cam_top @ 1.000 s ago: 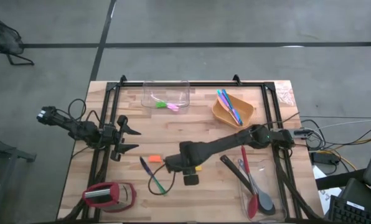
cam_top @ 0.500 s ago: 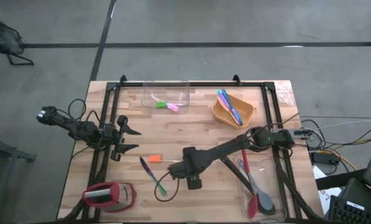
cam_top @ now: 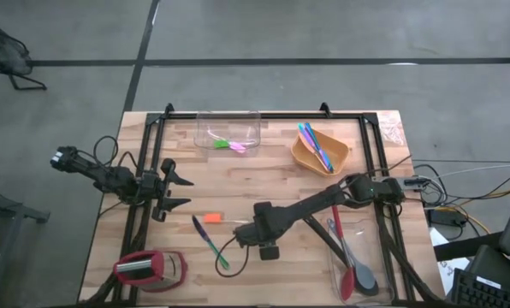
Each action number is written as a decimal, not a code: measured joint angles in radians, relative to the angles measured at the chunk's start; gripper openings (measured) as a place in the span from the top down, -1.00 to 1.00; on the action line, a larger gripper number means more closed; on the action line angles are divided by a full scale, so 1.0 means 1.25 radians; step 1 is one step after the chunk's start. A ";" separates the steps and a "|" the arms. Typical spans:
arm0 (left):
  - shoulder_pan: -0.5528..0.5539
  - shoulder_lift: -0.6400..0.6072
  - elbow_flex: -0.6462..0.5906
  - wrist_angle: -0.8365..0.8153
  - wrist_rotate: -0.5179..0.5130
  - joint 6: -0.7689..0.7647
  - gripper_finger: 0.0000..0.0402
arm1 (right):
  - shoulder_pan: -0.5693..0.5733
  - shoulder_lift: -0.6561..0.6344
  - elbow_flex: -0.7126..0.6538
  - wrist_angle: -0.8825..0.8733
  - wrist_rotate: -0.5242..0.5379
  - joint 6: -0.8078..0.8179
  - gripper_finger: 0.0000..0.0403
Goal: Pick & Place Kitchen Items
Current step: Put the yellow spatula into the top transparent bin
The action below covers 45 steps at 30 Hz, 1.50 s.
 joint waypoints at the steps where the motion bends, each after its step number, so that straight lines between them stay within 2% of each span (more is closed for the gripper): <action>1: 0.000 0.000 0.000 0.000 0.000 0.000 -0.18 | 0.000 0.000 0.000 0.002 0.000 -0.001 0.26; 11: 0.000 0.000 0.000 0.000 0.000 0.000 -0.18 | 0.001 -0.004 0.005 0.015 0.016 -0.007 0.70; 22: 0.000 0.000 0.000 -0.002 0.000 0.000 -0.18 | -0.001 -0.005 0.016 0.019 0.019 -0.025 0.95; 30: 0.000 0.000 0.000 -0.001 0.000 0.000 -0.18 | 0.000 -0.004 0.018 0.015 0.038 -0.036 0.97; 38: 0.000 0.000 0.000 0.000 0.000 0.000 -0.18 | 0.007 -0.004 0.081 -0.044 0.066 -0.037 0.96; 45: 0.000 0.000 0.000 0.000 0.000 0.000 -0.18 | 0.006 -0.003 0.101 -0.035 0.060 0.003 0.95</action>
